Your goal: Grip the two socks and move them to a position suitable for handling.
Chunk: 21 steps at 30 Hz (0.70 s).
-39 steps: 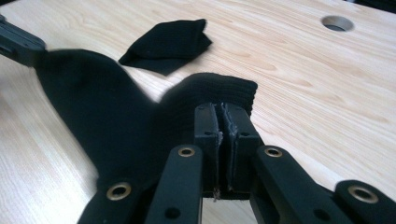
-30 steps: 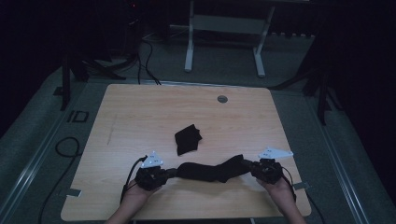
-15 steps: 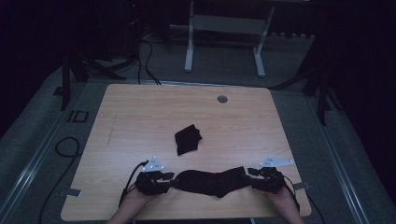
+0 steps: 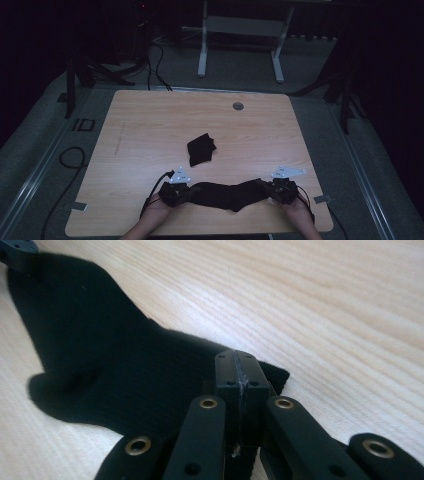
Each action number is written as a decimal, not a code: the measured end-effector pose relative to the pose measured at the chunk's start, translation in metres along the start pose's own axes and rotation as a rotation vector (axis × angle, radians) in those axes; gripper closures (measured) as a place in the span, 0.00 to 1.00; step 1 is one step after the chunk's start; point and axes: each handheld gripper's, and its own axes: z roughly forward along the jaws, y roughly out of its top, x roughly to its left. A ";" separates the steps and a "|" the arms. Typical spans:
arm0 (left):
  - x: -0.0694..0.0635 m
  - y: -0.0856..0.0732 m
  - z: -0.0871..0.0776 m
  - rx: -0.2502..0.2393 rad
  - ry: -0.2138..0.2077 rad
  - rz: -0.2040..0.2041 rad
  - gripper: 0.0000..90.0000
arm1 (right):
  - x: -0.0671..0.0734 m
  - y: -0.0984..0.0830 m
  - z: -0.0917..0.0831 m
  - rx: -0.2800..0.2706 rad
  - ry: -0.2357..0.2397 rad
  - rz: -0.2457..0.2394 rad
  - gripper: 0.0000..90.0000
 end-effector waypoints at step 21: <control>0.022 -0.024 -0.024 -0.010 0.058 -0.062 1.00 | 0.015 -0.001 0.023 0.028 0.047 -0.067 0.99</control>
